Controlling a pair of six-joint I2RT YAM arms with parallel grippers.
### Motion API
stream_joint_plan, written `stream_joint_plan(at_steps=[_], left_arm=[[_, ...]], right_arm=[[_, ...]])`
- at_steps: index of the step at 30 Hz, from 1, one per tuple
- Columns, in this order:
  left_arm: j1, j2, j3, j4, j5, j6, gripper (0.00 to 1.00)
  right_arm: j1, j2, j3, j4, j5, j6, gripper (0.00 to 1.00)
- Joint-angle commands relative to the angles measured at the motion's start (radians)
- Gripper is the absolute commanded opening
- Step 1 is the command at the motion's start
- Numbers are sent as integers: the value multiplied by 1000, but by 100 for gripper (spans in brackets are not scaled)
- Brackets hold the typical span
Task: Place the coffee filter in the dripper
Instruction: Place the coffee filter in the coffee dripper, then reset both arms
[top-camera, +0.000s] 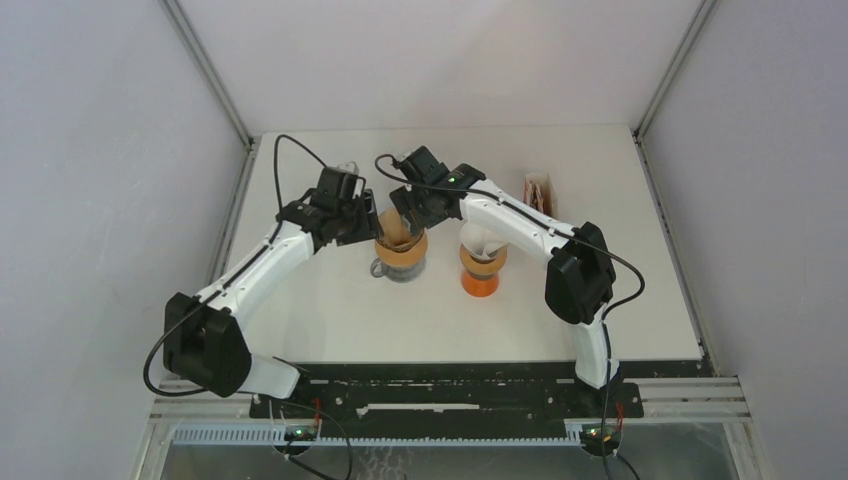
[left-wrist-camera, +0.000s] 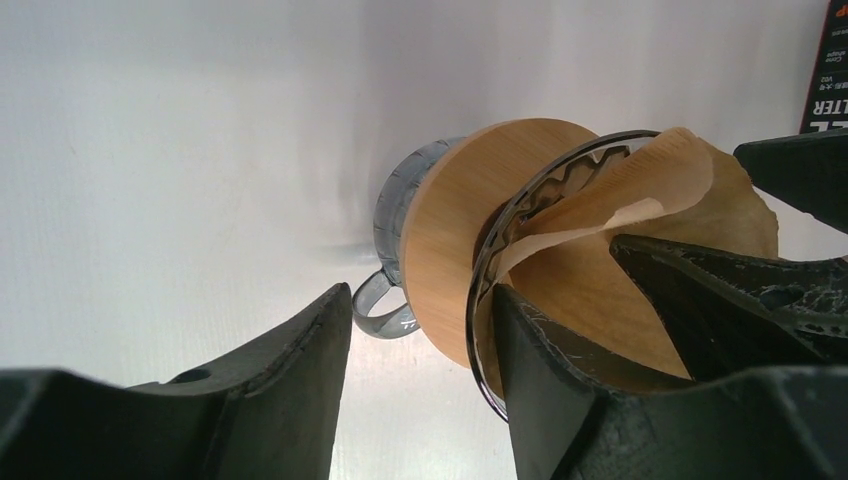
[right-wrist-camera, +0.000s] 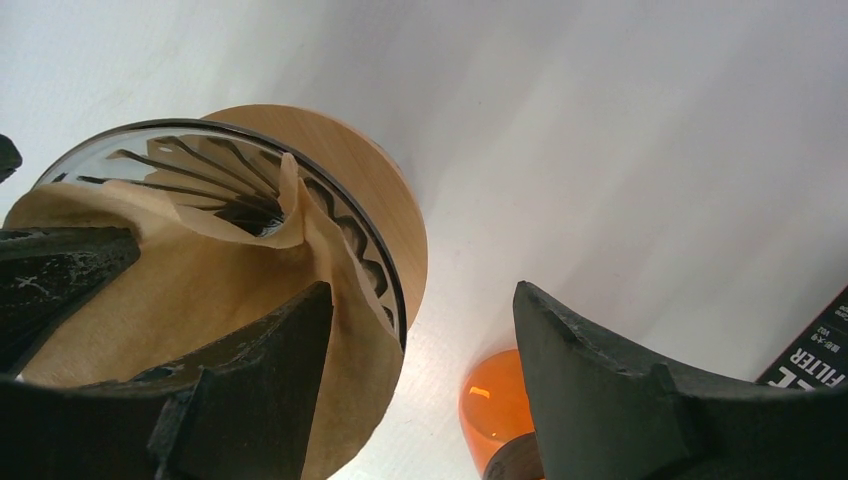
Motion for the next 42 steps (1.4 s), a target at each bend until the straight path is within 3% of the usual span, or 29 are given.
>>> stream_joint_plan(at_steps=[1, 19, 30, 37, 42], left_arm=[[3, -52, 26, -2, -1, 11, 60], [4, -83, 85, -10, 28, 7, 63], [12, -179, 94, -10, -7, -4, 66], [26, -345, 63, -9, -124, 8, 74], [30, -523, 17, -13, -244, 43, 86]], right_arm=[[8, -58, 12, 36, -9, -5, 75], [14, -90, 60, 15, -2, -17, 75], [19, -162, 65, 27, 3, -15, 76], [18, -337, -43, 118, 64, -18, 78], [7, -528, -201, 218, 166, -41, 84]])
